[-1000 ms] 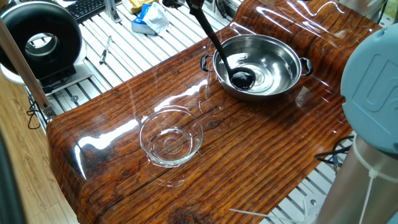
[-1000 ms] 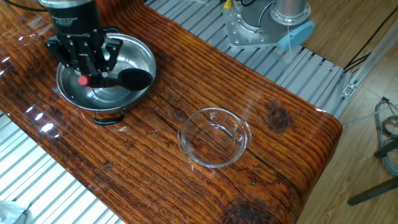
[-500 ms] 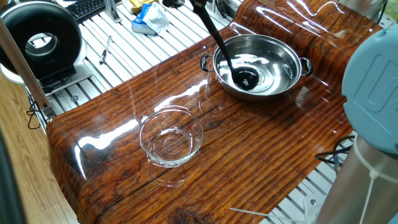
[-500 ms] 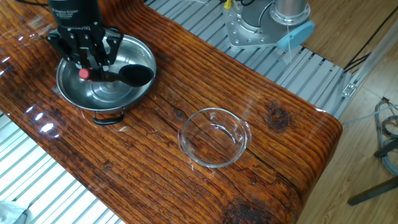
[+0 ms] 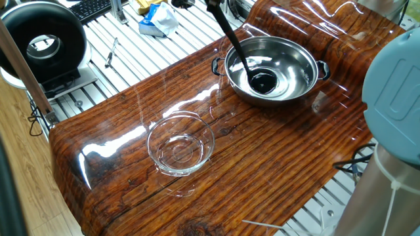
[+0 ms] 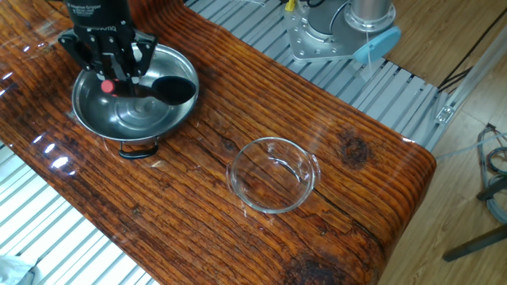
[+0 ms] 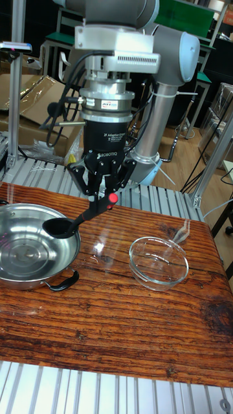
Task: Scoop water with a large spoon from one bowl to another
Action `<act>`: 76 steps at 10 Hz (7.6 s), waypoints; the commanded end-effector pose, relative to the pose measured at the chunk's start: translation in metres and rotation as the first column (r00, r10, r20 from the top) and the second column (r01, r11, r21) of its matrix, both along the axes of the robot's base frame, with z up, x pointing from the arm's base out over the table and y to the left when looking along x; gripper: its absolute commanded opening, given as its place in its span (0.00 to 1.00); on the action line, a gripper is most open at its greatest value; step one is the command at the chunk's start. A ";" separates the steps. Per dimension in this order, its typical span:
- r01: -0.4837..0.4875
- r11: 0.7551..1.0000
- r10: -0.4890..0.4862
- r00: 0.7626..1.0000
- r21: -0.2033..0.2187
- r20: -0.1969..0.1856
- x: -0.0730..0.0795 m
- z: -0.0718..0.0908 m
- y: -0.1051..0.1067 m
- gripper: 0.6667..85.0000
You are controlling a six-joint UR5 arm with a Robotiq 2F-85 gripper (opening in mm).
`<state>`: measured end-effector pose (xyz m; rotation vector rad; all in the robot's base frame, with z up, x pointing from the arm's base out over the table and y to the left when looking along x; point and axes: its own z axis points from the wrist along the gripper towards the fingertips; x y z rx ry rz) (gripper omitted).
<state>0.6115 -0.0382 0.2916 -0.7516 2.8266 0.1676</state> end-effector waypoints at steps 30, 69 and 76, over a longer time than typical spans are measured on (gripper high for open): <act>0.214 0.975 -0.215 0.977 -0.060 0.003 0.007 0.014 0.133 0.00; 0.207 0.976 -0.208 0.978 0.072 0.001 0.007 0.030 0.306 0.00; 0.190 0.973 -0.189 0.982 0.131 -0.017 0.006 0.023 0.316 0.00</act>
